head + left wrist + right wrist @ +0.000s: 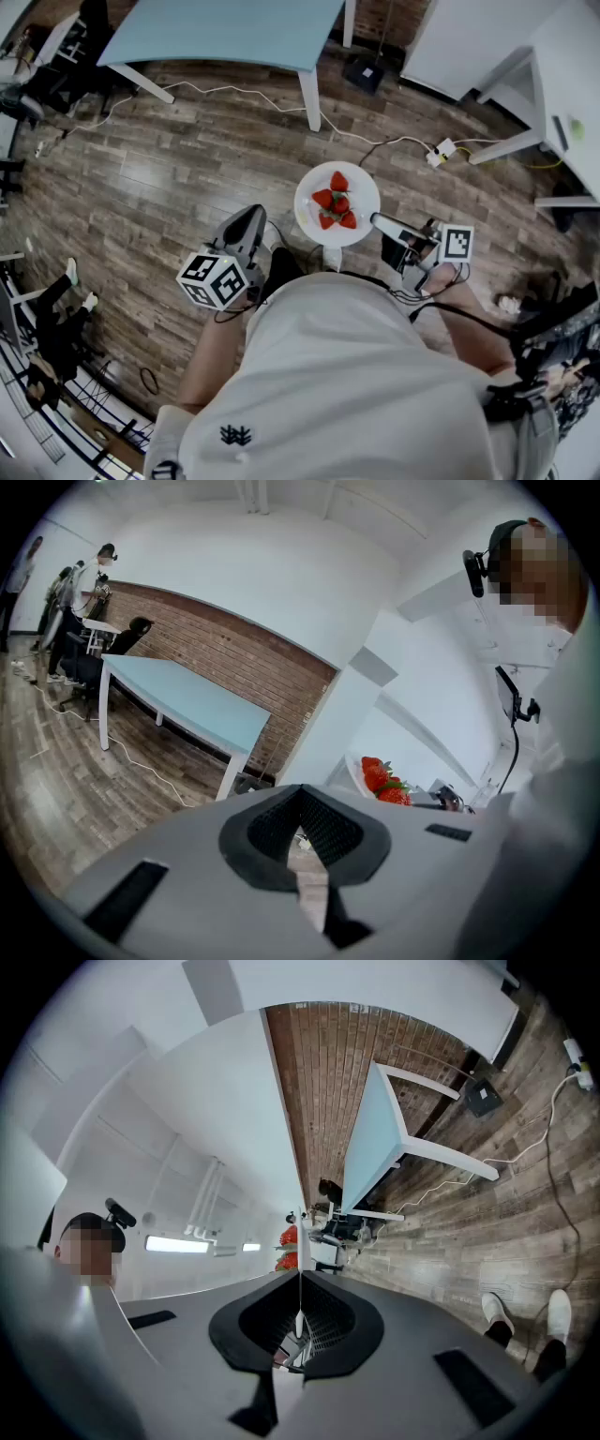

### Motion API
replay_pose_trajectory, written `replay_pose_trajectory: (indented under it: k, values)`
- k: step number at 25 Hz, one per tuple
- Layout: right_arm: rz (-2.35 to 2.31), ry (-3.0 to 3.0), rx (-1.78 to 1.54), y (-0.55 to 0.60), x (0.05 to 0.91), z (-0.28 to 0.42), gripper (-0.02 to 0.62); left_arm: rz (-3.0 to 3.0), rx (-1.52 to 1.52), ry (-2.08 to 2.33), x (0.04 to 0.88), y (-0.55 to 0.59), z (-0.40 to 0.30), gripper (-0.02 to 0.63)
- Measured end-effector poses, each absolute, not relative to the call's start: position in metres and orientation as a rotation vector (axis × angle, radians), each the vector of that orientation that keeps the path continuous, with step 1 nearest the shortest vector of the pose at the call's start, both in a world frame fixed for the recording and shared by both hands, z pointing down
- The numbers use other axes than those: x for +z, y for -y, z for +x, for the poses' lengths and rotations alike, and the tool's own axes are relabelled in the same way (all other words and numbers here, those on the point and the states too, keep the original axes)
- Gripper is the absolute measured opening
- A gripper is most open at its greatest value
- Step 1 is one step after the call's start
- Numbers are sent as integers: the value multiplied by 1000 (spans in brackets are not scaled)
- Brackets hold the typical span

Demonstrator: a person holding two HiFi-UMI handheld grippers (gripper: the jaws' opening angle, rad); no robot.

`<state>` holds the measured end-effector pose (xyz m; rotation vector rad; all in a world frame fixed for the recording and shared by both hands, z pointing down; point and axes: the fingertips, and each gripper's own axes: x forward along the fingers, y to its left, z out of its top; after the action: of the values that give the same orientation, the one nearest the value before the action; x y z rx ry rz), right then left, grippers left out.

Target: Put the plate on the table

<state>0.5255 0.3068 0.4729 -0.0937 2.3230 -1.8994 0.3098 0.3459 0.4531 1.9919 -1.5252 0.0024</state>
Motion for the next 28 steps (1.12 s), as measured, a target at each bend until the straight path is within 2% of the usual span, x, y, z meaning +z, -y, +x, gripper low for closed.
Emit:
replay_pose_trajectory:
  k: [19,28]
  values:
    - [-30,-2360,-1871,-301,495,518,12,1951,-63,1596,462,-364,304,2]
    - [-78,-2331,-1946,-203,481,441,12,1897,-55,1573,458,-269,223,2]
